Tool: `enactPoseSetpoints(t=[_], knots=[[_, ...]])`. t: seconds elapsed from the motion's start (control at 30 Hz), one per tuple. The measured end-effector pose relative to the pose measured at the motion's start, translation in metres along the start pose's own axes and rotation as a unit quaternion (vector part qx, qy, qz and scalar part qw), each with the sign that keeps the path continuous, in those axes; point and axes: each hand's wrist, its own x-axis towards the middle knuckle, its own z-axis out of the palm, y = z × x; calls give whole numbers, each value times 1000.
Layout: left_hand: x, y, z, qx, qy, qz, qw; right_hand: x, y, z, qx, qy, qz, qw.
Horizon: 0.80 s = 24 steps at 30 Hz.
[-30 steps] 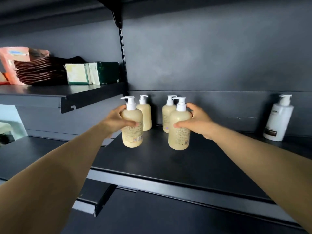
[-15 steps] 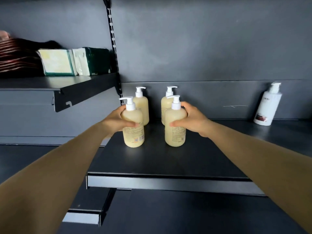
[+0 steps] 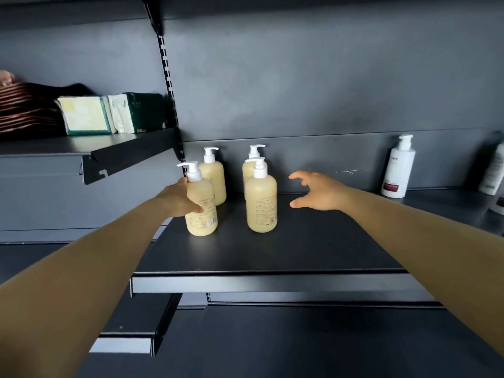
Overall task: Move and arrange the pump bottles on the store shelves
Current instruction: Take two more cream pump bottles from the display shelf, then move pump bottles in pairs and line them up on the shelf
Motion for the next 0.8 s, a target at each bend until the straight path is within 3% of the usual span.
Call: enactPoseSetpoints(t=[0.23,0.5,0.8], knots=[[-60,81,10,194,-19,-43,980,-61,73,-59,-123,-26,22,992],[-125,217,65,237,-31,-3,971,-141,168,-124,-164,-34,7,986],[-169,317,99,219,-42,23,975,-205,233,-185,-178,-5,5,984]])
